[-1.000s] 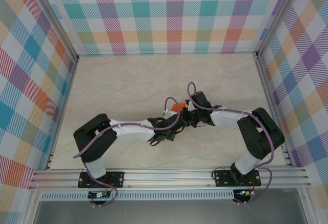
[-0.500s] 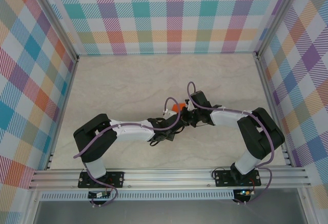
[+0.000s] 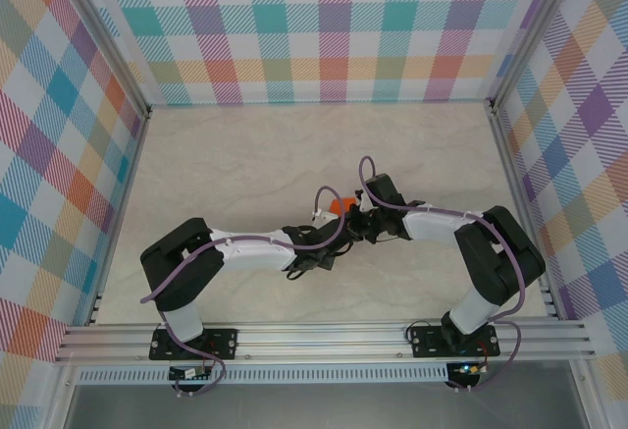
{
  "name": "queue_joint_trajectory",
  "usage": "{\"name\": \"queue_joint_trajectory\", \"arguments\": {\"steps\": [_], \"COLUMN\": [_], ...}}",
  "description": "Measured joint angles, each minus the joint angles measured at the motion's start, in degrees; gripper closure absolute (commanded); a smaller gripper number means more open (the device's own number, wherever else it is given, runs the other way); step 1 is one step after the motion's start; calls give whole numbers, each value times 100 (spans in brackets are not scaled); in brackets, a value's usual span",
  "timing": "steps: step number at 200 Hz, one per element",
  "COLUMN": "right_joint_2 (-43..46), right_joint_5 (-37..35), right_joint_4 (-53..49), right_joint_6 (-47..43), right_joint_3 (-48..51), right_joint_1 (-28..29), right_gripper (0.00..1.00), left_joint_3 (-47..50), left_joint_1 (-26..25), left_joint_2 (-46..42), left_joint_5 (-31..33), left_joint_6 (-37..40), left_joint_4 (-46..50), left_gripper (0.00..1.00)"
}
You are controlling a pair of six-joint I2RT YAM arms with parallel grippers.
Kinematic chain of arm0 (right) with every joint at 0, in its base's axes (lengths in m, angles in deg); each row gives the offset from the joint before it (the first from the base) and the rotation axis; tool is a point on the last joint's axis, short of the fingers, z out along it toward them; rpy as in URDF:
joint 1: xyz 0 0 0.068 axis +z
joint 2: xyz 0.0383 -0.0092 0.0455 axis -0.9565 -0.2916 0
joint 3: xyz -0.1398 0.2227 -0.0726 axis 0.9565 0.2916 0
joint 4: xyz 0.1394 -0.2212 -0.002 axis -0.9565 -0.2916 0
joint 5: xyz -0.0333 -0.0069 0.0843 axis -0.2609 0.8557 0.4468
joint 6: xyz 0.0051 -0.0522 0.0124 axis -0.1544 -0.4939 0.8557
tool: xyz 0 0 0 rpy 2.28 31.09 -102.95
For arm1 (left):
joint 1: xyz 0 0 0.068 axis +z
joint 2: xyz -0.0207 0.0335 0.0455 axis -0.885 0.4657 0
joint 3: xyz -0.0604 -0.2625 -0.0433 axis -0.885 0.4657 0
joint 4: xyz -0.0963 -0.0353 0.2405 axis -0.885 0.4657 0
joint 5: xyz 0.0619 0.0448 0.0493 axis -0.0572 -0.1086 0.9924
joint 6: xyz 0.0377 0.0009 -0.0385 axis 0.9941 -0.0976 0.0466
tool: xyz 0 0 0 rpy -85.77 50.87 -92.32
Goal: Fold a paper plane with a square sheet of paper (pick it up from the middle)
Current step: Fourth fold the wing at the center of the table.
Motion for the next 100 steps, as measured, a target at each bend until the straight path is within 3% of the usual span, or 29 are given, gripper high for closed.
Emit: {"name": "queue_joint_trajectory", "arguments": {"steps": [40, 100], "right_joint_2": [0, 0], "right_joint_5": [0, -2], "right_joint_4": [0, 2], "right_joint_6": [0, 0], "right_joint_3": [0, 0], "right_joint_1": [0, 0], "right_gripper": [93, 92], "left_joint_3": [210, 251], "left_joint_1": [0, 0], "left_joint_2": [-278, -415], "left_joint_5": [-4, -13], "left_joint_6": [-4, -2], "left_joint_4": [-173, -295], "left_gripper": [69, 80]}}
